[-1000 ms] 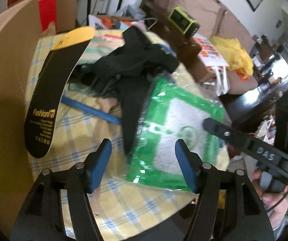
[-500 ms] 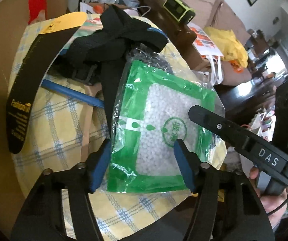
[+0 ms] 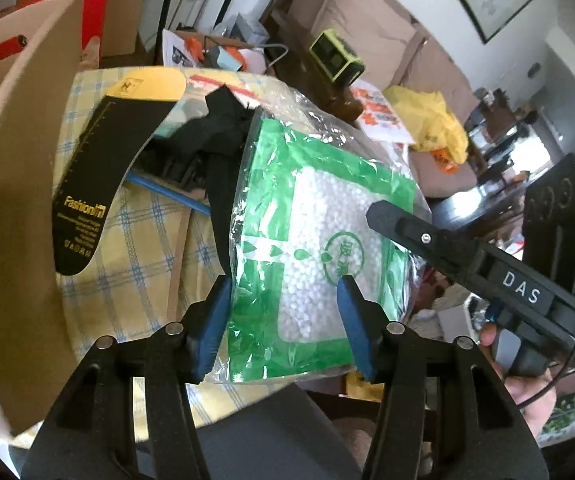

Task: Organize objects
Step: 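Carry the green bead bag with the left gripper into the cardboard box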

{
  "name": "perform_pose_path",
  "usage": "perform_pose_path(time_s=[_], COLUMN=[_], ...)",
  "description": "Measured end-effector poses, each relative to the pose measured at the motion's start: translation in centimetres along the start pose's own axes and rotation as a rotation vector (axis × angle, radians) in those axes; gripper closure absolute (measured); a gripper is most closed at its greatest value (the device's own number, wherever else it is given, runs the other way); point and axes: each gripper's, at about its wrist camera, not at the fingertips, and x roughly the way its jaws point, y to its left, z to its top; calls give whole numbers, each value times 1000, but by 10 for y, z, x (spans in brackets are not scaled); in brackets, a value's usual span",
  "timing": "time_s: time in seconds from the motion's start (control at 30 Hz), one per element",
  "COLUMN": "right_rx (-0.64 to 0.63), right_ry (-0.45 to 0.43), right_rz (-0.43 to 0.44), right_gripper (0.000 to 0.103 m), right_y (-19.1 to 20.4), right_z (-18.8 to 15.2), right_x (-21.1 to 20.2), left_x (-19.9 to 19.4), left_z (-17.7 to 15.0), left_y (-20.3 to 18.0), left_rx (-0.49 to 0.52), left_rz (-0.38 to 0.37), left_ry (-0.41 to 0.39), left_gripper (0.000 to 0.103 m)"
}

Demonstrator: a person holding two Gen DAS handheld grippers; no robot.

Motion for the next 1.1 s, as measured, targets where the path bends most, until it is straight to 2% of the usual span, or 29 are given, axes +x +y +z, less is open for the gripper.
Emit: perform_pose_path(time_s=[0.17,0.27,0.4,0.8,1.1], right_rx=[-52,-74,-85,-150,-234], right_ry=[-31,-32,-23,24,80], right_rz=[27,35,46,121,181], right_gripper=[81,81,81,81,81], right_y=[31,49,68,142,208], right_z=[8,13,18,15,11], right_x=[-16,-18,-13,19,53], left_x=[-35,-49,-69,-128,-171], left_z=[5,8,10,6,0], left_y=[4,9,21,72,132], left_rx=[-10,2,-23,-104,-197], left_rz=[-12,21,39,100,151], left_ry=[-64,-78,-113,-208,-257], left_gripper=[53,60,61,61,61])
